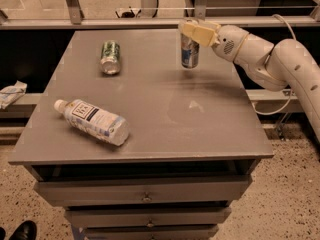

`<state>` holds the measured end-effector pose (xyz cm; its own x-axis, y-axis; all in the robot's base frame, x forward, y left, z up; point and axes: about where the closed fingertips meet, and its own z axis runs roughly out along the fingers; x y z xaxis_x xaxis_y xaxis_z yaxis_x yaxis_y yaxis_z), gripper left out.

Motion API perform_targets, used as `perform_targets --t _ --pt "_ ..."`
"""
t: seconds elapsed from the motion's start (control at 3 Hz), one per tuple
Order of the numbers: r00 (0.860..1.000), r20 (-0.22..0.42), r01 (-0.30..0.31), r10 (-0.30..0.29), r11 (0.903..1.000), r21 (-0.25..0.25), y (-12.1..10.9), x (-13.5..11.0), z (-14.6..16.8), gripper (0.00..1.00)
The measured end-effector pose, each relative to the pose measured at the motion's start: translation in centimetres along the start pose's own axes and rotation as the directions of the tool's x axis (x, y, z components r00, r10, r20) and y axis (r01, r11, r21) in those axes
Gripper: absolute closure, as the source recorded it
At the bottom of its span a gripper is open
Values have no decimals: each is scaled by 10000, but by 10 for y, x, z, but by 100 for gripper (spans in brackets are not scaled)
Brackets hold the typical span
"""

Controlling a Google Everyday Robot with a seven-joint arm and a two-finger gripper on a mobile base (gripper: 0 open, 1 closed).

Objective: Place redbull can upright

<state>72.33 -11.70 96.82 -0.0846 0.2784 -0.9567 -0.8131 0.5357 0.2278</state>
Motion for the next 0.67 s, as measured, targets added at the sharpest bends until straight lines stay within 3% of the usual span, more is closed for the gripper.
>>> perform_targets --t 0.67 --pt "9967 -239 -772 769 9970 -103 -8 22 -7 97"
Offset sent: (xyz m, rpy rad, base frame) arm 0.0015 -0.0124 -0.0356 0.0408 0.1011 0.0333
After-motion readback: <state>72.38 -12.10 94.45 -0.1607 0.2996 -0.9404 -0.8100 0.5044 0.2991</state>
